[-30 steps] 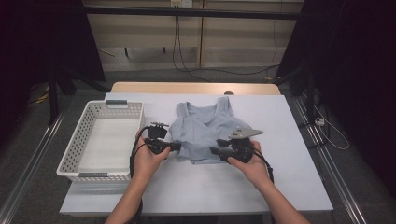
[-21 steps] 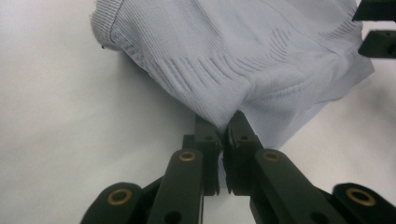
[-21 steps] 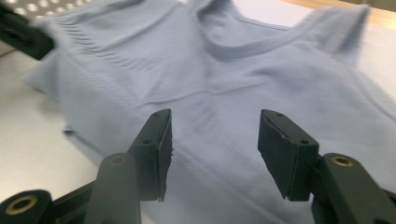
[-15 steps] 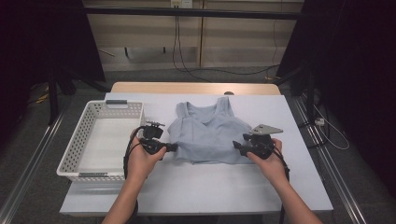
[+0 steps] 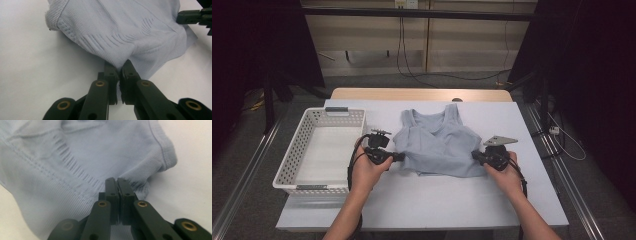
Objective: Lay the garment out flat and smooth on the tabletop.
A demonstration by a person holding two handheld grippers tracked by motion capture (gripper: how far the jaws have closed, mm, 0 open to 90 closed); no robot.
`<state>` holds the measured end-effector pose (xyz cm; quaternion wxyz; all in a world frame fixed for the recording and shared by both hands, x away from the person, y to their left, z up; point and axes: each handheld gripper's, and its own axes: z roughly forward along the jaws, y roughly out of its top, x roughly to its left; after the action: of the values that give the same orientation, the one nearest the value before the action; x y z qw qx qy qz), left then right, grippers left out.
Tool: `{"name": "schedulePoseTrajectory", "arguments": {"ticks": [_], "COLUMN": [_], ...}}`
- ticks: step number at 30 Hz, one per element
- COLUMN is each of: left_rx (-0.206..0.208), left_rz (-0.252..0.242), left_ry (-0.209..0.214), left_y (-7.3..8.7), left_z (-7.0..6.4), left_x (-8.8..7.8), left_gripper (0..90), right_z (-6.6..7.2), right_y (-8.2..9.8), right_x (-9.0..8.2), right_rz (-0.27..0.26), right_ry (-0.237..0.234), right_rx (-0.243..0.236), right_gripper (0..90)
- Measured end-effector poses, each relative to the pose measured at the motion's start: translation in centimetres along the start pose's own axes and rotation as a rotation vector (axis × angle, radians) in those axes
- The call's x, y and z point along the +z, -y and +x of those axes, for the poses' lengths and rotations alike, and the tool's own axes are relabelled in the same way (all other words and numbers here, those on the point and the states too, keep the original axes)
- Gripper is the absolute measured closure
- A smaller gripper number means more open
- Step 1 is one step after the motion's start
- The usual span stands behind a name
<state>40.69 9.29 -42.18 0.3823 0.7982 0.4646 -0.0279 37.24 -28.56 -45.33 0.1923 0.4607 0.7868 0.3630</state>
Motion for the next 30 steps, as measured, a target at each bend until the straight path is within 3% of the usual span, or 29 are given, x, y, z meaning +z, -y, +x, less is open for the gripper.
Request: {"name": "schedulePoseTrajectory", "arguments": {"ticks": [7, 15, 21, 30], "left_rx": [0.013, 0.037, 0.045, 0.097], "left_rz": [-0.005, -0.013, -0.013, -0.03], "left_ry": [0.025, 0.01, -0.008, -0.031], "left_y": [-0.4, 0.0, 0.7, 1.9], "left_z": [-0.2, 0.0, 0.1, 0.0], "left_x": [0.4, 0.9, 0.4, 0.1], "left_gripper": [83.4, 62.5, 49.1, 33.7], "right_z": [-1.7, -2.5, -2.4, -2.6], "right_y": [-1.3, -0.2, 0.0, 0.3], "right_x": [-1.1, 0.6, 0.7, 0.8], "right_rz": [-0.082, 0.018, 0.021, 0.013], "right_ry": [0.028, 0.057, 0.065, 0.05], "right_rx": [0.063, 0.076, 0.064, 0.089], "right_gripper": [90.0, 89.8, 89.5, 89.0]}}
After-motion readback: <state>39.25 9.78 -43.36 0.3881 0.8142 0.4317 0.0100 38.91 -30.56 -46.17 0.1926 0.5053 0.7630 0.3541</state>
